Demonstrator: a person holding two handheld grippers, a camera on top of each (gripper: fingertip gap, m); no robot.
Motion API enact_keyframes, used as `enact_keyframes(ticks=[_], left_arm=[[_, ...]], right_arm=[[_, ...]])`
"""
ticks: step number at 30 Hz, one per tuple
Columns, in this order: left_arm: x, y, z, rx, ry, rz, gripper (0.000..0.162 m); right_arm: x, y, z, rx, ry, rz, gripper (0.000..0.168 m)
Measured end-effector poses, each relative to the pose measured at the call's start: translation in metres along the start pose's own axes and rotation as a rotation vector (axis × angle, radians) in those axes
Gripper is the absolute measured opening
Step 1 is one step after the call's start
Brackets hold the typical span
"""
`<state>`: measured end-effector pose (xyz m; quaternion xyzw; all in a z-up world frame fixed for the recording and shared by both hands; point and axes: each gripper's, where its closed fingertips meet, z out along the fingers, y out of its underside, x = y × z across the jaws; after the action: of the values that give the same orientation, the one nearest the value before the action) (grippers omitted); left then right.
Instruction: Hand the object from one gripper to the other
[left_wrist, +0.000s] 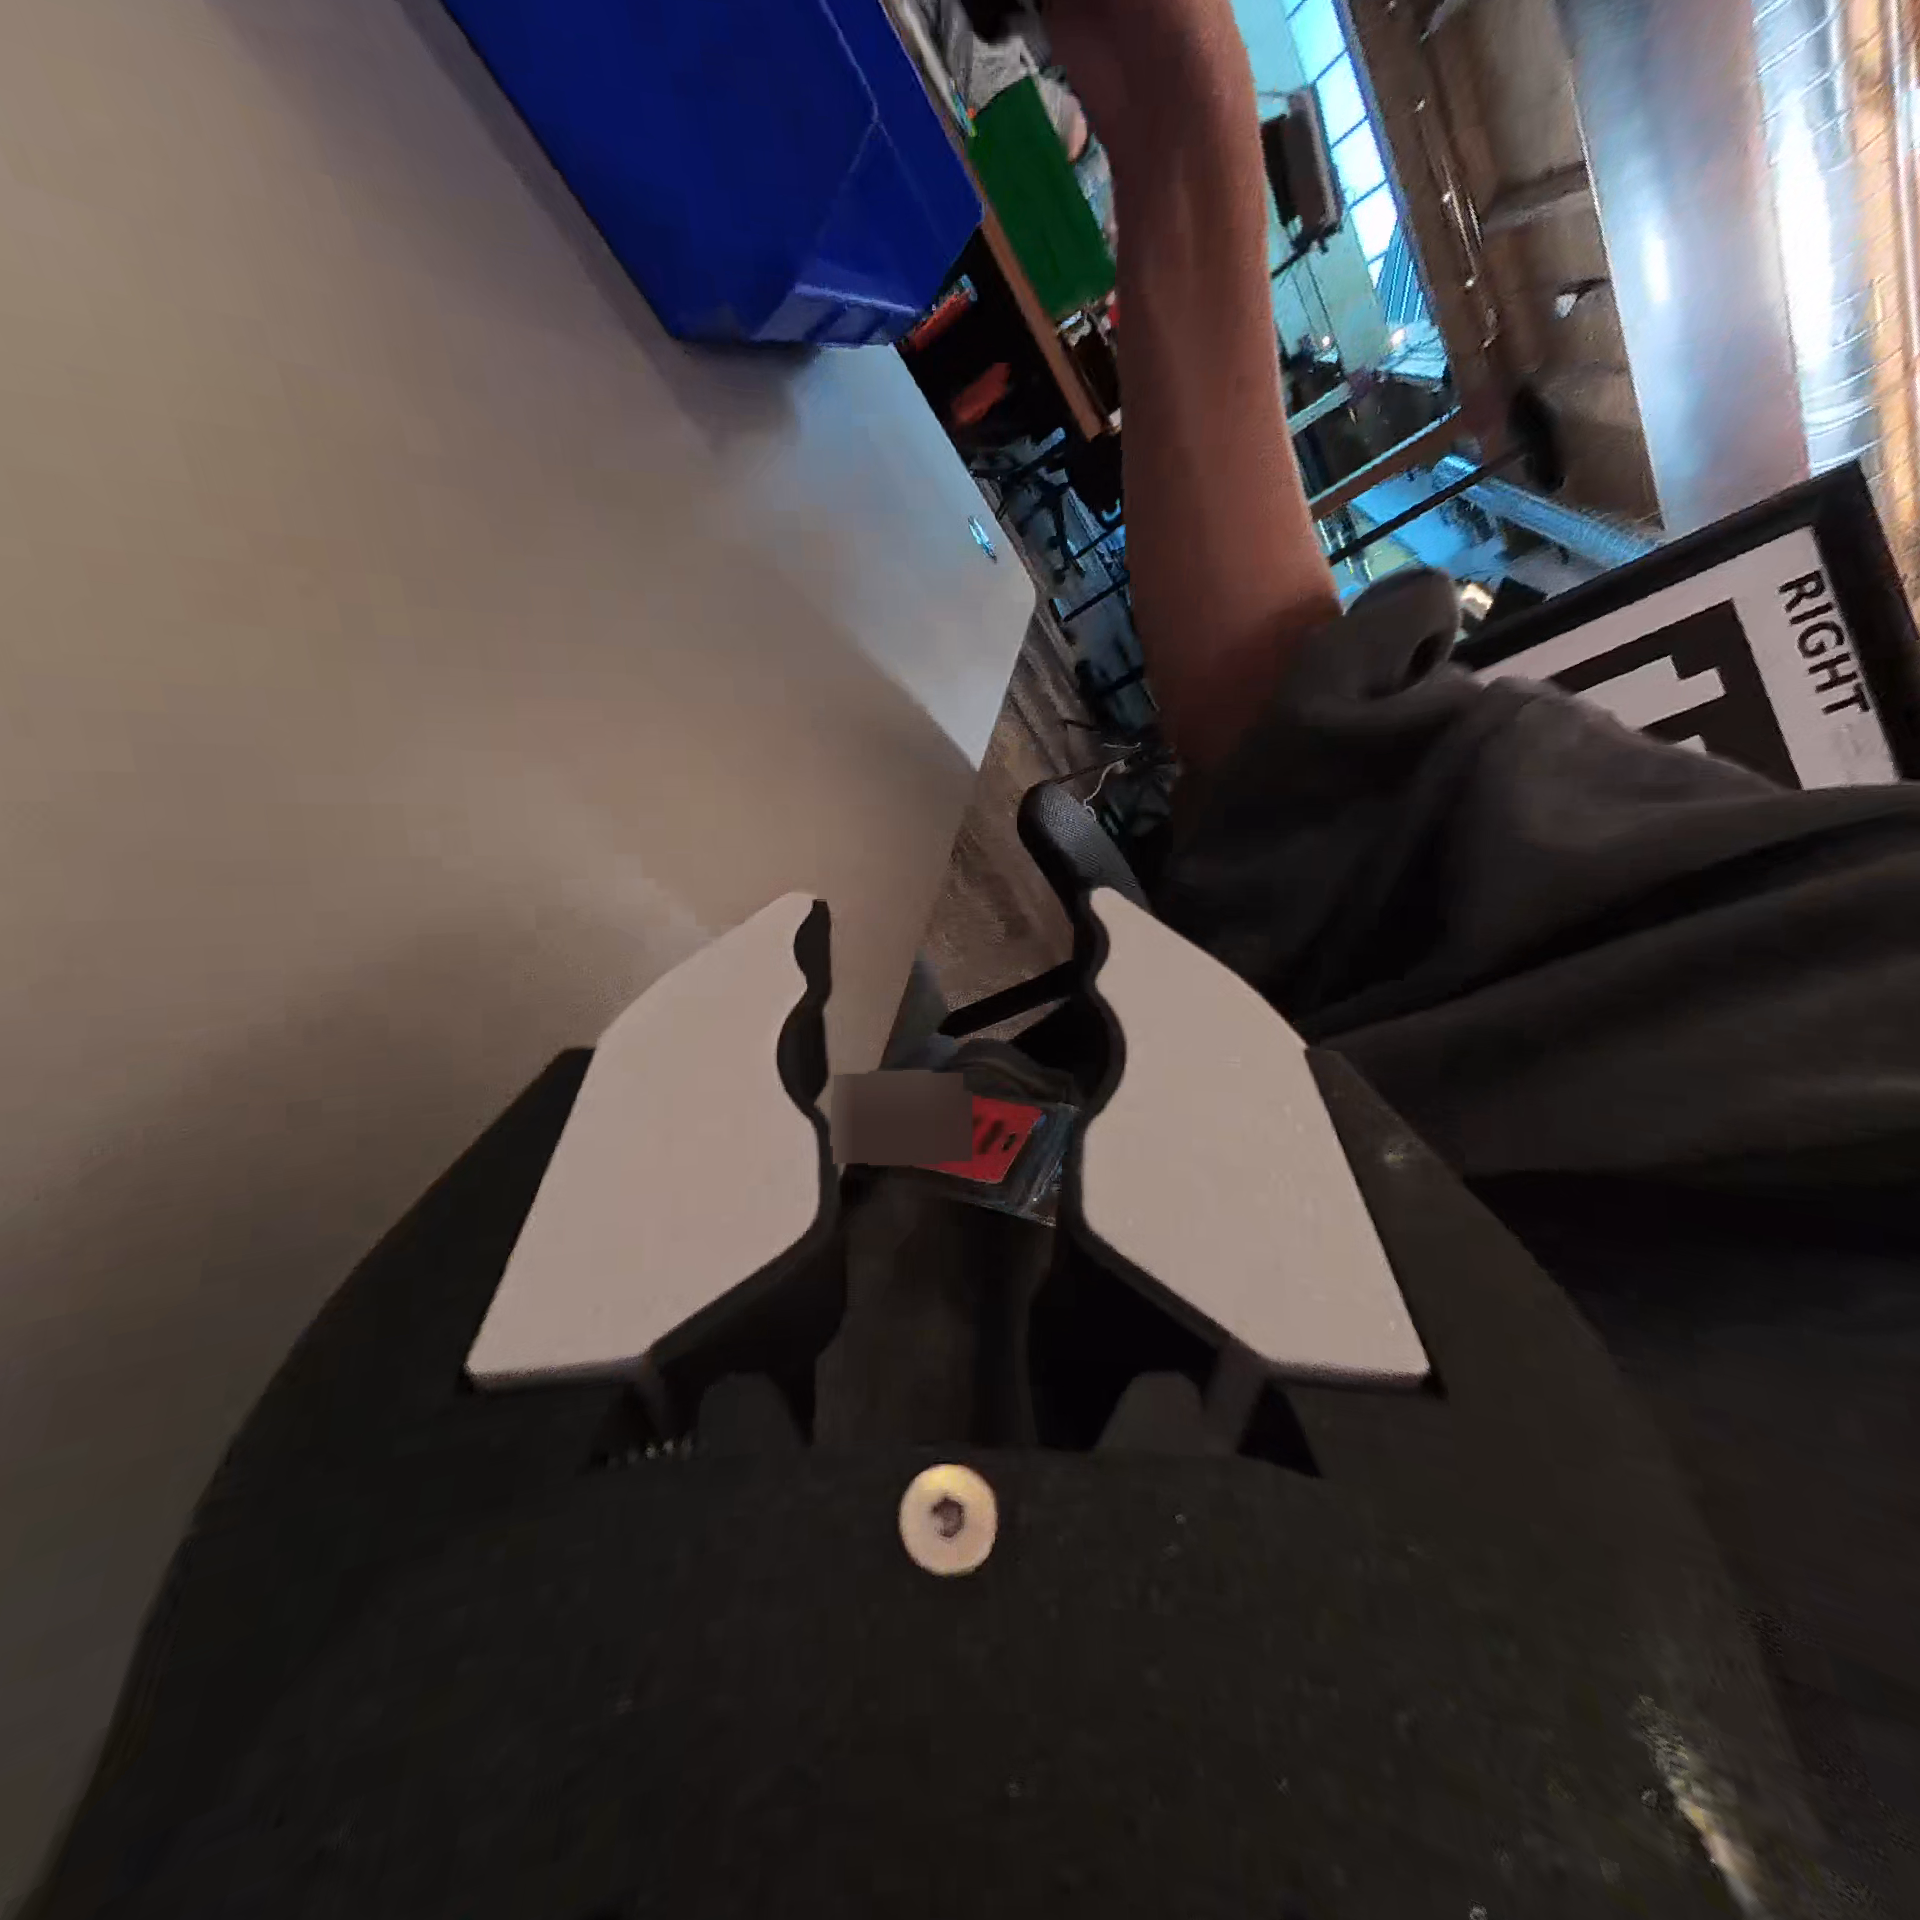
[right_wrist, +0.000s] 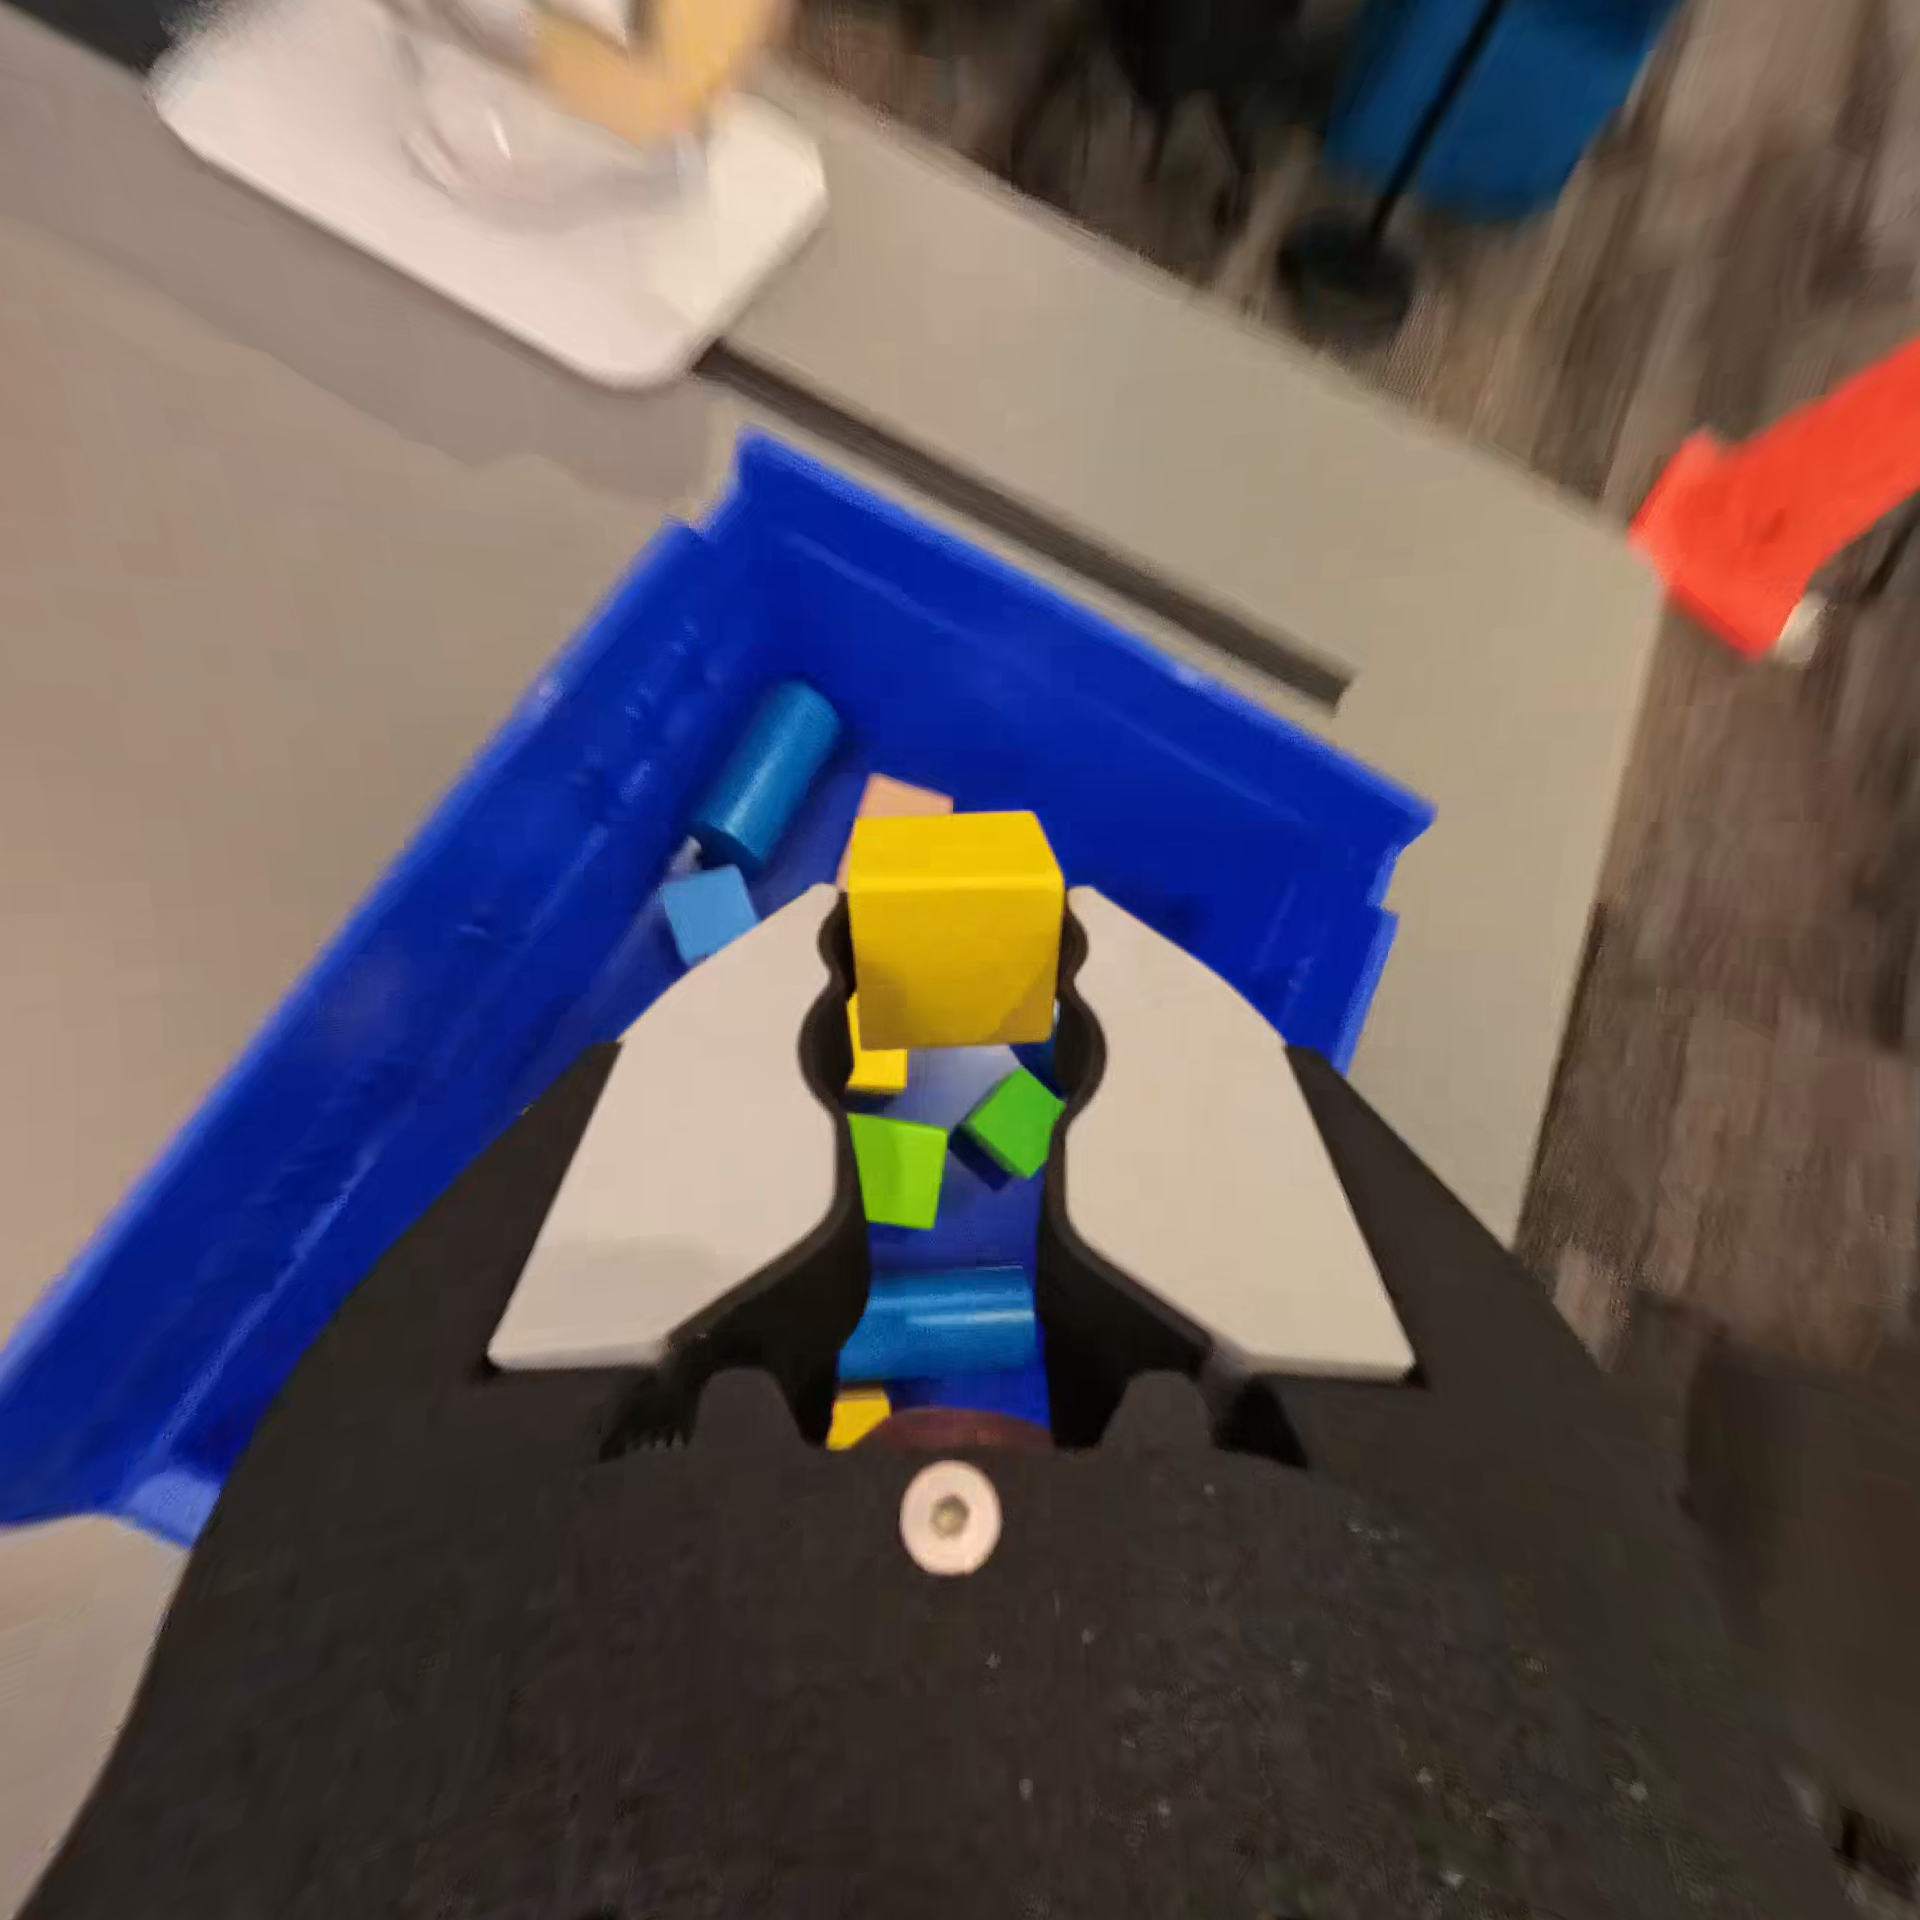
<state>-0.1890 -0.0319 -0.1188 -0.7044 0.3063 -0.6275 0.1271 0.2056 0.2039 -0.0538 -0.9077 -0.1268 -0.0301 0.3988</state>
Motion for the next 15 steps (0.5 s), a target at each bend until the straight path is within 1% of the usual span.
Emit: enact_keyframes(ticks=[3,7,11,15], left_arm=[[0.004,0.002,-0.001,-0.006,0.012,0.003,0.044],[0.004,-0.003,-0.006,0.016,0.012,0.0,0.044],[0.002,-0.002,-0.012,0.01,-0.011,0.016,0.044],[0.007,-0.003,-0.015,0.02,0.001,0.025,0.044]], right_arm=[[0.013,0.018,0.053,-0.192,-0.008,0.056,0.036],[0.029,0.033,0.099,-0.364,0.023,0.123,0.036],[0.028,0.051,0.123,-0.506,-0.011,0.185,0.036],[0.018,0.078,0.129,-0.661,-0.054,0.214,0.036]])
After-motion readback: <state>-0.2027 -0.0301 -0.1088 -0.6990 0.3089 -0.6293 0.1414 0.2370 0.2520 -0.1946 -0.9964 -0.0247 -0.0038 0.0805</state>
